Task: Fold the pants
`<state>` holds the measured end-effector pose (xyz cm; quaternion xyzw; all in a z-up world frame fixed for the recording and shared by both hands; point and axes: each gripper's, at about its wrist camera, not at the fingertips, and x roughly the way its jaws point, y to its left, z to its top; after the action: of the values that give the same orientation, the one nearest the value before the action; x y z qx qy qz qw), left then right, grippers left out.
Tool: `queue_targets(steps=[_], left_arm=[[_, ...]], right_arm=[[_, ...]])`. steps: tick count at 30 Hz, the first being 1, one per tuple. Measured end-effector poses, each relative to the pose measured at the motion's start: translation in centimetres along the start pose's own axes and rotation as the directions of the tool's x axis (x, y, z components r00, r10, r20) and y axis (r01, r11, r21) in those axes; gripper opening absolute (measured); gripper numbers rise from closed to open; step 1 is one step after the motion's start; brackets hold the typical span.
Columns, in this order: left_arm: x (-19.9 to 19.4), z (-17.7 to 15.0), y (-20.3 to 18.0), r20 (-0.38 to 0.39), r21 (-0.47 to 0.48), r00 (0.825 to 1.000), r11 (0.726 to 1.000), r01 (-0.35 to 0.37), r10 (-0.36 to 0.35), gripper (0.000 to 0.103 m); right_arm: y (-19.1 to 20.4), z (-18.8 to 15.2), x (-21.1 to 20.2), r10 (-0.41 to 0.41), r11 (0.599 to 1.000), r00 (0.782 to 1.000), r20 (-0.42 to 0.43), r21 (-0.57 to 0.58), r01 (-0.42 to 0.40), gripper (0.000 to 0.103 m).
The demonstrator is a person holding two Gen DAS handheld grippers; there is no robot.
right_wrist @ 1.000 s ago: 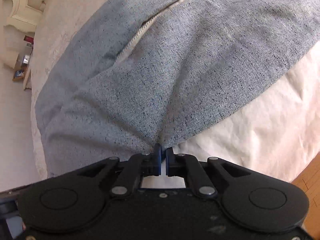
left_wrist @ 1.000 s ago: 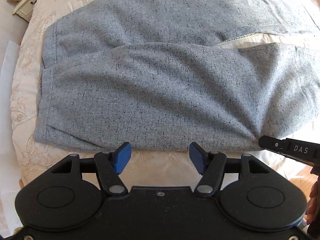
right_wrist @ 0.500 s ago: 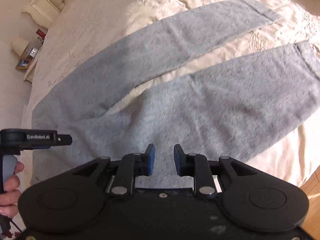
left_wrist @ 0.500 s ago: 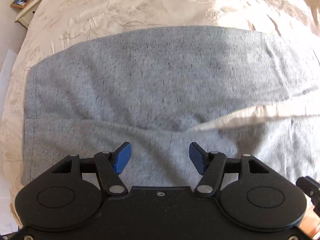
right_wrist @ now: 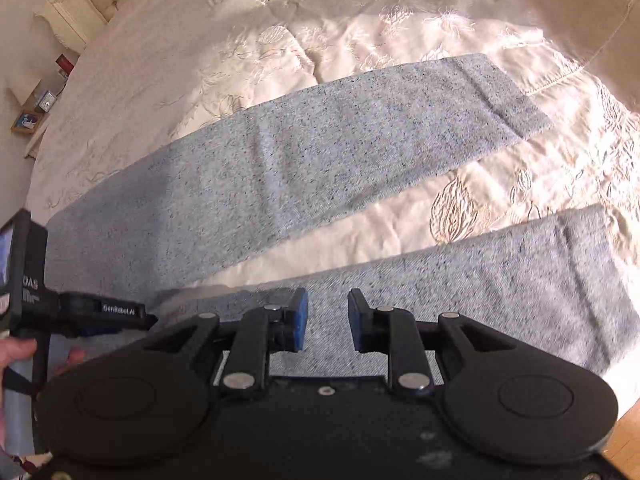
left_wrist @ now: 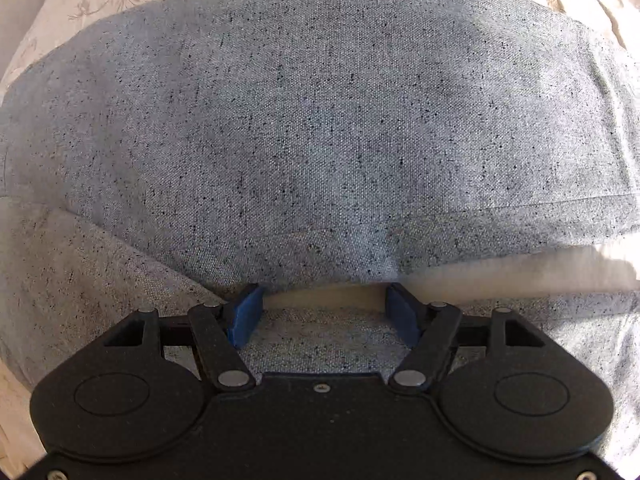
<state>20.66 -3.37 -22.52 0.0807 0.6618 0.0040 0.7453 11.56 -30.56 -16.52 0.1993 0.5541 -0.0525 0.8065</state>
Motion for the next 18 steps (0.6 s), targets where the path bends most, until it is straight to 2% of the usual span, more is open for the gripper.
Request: queue_targets(steps=[3,7,9,11,13,16,18], left_arm=[[0.0,-0.2,0.0,0.002,-0.008,1.0,1.0,-0.012,0.012,0.072],[0.2,-0.1,-0.4,-0.007,-0.007,0.999,0.999,-0.044,0.044,0.074],[0.3,-0.2,-0.8,-0.006,0.008,0.997,0.997,-0.074,0.074,0.079],[0.7,0.1,-1.8,-0.003,0.037,0.991,0.991,-0.132,0.132,0.094],[1.1,0.0,-2.4,0.014,0.082,0.981,0.977,-0.196,0.196,0.103],[1.1,0.0,-3.0,0.028,0.127,0.978,0.97,-0.21,0.208,0.103],[0.7,0.1,-3.2,0.031,0.138,0.982,0.972,-0.189,0.186,0.095]], right_arm=[[-0.5,2.1,0.9,0.002,0.999,1.0,0.019,-0.033,-0.001,0.025],[-1.0,5.6,3.3,-0.015,0.997,0.996,0.093,-0.078,0.022,0.026],[-1.4,7.3,4.5,-0.049,0.994,0.991,0.124,-0.093,0.061,0.027],[-2.3,8.6,5.8,-0.08,0.991,0.989,0.121,-0.093,0.091,0.027],[-3.9,9.7,7.2,-0.138,0.985,0.985,0.101,-0.089,0.147,0.027],[-6.3,10.4,9.0,-0.201,0.974,0.978,0.053,-0.091,0.205,0.027],[-7.4,10.6,8.9,-0.192,0.977,0.98,0.053,-0.084,0.196,0.027]])
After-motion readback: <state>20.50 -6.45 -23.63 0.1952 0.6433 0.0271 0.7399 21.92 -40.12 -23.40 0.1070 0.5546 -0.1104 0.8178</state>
